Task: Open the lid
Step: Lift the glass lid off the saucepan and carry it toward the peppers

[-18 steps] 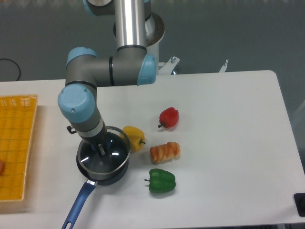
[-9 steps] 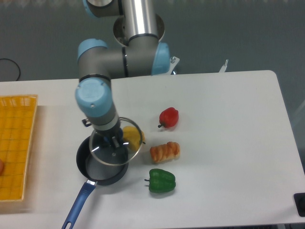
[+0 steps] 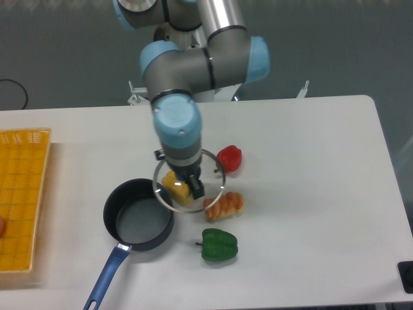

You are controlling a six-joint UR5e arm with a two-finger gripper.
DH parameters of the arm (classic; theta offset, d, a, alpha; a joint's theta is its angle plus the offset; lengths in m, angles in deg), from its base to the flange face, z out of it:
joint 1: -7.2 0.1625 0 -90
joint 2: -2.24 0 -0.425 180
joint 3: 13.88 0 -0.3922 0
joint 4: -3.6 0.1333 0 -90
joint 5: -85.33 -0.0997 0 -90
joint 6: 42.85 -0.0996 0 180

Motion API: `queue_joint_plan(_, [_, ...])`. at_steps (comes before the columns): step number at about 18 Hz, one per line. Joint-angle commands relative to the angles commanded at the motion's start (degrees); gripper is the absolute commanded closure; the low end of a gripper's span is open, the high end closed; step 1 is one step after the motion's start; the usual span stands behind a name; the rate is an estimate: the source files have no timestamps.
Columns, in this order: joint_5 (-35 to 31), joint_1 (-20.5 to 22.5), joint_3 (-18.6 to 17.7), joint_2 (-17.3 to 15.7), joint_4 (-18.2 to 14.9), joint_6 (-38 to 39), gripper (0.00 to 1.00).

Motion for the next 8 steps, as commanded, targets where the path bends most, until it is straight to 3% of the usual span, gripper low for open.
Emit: queue_joint_plan(8, [-0.44, 3.52, 0.00, 0.26, 0.18, -3.96, 0.40])
